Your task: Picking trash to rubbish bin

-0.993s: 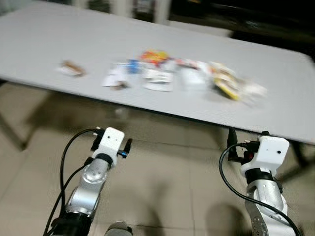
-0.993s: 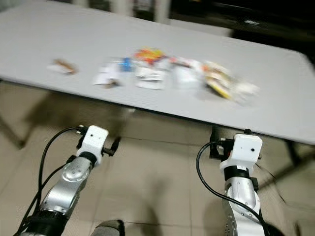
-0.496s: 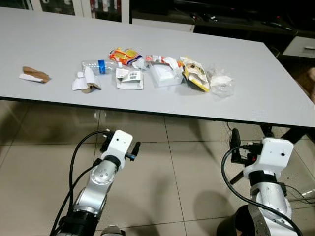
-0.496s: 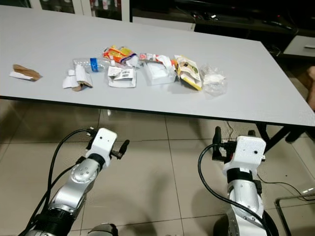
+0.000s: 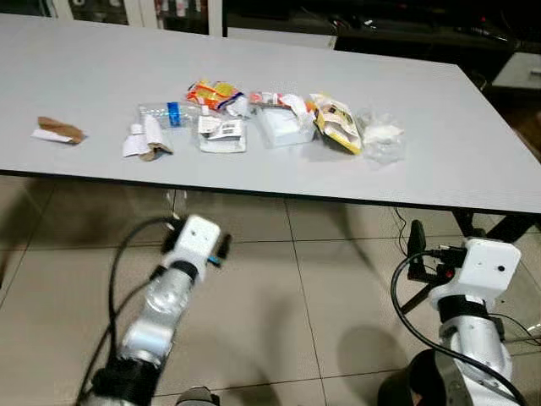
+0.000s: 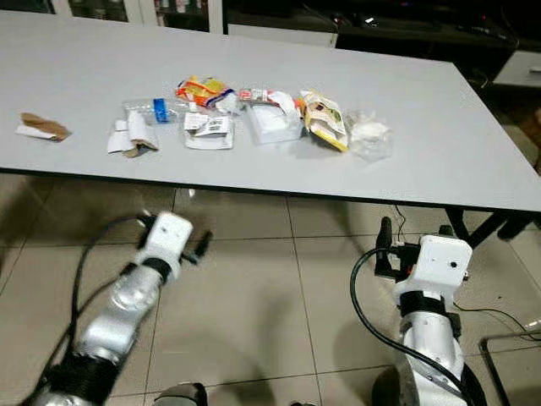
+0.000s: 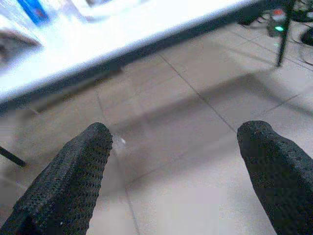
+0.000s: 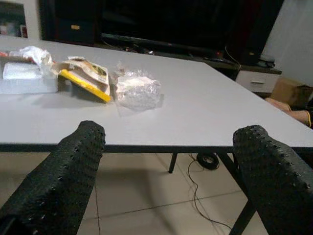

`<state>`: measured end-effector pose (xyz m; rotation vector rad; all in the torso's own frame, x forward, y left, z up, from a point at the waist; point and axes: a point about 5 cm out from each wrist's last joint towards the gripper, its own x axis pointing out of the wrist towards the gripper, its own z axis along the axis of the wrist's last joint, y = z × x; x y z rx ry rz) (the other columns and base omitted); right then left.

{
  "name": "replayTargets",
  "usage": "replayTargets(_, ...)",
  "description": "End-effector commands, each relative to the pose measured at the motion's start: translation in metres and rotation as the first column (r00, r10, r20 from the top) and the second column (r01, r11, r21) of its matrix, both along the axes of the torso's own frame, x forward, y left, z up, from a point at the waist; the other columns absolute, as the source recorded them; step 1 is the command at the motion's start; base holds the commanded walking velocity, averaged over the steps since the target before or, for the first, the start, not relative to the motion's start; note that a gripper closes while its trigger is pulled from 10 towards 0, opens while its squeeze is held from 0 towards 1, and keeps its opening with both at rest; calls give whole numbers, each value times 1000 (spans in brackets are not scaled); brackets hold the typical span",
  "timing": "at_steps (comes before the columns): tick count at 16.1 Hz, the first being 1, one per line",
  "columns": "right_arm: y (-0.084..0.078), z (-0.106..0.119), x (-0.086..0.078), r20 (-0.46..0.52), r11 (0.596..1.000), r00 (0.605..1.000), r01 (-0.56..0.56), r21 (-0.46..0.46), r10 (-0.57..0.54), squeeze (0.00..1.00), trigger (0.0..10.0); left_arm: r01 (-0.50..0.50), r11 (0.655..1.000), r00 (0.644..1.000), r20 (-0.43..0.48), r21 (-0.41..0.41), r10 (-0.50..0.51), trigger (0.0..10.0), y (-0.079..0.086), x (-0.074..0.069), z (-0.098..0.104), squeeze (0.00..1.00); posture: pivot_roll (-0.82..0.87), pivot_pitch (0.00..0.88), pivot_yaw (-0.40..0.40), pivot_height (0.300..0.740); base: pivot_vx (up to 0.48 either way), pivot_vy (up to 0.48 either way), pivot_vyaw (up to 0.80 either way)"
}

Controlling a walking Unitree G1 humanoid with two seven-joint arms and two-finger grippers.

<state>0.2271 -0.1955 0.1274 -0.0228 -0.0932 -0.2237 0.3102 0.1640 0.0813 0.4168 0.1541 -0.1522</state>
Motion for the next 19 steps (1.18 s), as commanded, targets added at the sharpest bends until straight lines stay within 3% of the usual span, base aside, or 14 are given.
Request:
replayTargets(1,5,-2,4,-2,1000,1000,-9,4,9,0,10000,-50,999,999,11,8,50,10000,6,3,1,0,241,63,-78,740,0,0,0)
replayTargets(2,10,0,7,4,999,999,-33,3,33,0,10000,-80,997,997,7,-10,81,10000,8,3,0,0,242,57,-78,740,0,0,0)
replayTargets(4,13,-2,11,6,999,999,-46,4,46,0,10000,-24,1000,999,27,11,23,10000,-7,0,-1,0,254,64,-70,740,0,0,0)
replayTargets(7,14,-4,14,6,999,999,-44,7,44,0,10000,-10,1000,999,33,19,9,10000,-6,7,4,0,255,54,-49,740,0,0,0)
replayTargets(10,16,-11,8,-7,999,999,-42,17,42,0,10000,23,1000,998,52,9,-23,10000,-18,13,8,0,249,73,-49,740,0,0,0)
replayTargets(19,10,-12,-4,-4,1000,1000,-19,8,19,0,10000,79,997,997,18,-1,-79,10000,-25,11,0,0,205,79,-53,740,0,0,0)
